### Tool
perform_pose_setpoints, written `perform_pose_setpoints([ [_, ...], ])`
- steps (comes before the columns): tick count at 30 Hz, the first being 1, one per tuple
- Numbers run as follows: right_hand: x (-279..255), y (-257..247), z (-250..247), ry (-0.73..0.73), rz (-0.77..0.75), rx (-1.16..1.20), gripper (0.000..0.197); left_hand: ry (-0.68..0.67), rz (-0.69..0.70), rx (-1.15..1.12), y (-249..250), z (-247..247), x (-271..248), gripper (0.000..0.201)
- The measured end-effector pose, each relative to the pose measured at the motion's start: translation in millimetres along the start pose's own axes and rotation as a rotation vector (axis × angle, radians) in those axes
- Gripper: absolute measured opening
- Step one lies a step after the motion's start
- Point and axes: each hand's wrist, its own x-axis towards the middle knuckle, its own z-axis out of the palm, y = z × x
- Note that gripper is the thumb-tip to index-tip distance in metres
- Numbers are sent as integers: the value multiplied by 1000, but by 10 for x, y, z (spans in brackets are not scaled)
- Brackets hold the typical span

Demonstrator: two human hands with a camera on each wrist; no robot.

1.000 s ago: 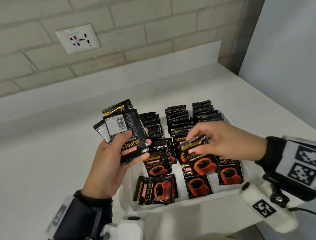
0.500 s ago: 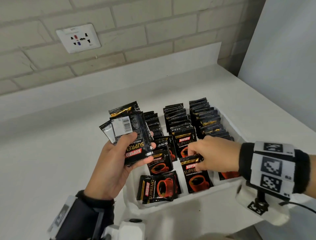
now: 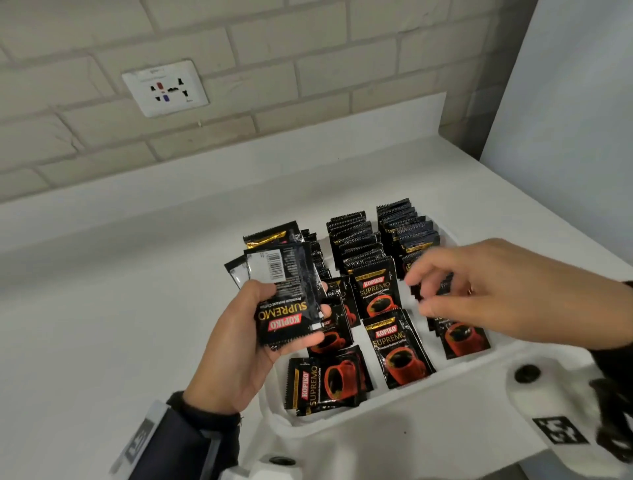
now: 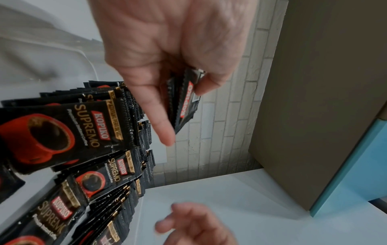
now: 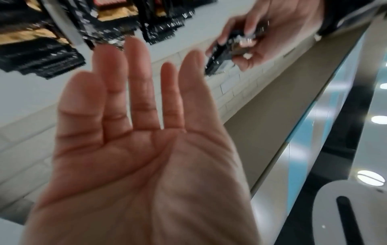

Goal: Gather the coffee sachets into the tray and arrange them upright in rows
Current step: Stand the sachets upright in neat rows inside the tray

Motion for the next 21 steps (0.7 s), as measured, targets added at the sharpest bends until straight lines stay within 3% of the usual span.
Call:
perform_pose_setpoints([
  [3,-192,199,154,-133,-39,-299,24,0,7,42,-18,1,-7,24],
  [5,-304,369,255,-114,-6,-394,28,2,25,72,-34,-46,-22,25],
  [7,-427,578,331,-32,80,-355,27,21,44,112,-58,-131,-62,26],
  [10,-615,847,510,144,68,-242,30,129,71,145,-108,-322,-147,26],
  [16,-683,786,855,315,-16,-9,30,264,-77,115,-321,-652,-237,37],
  [21,-559,788,891,365,-4,27,33,349,-18,69,-442,-694,-181,33],
])
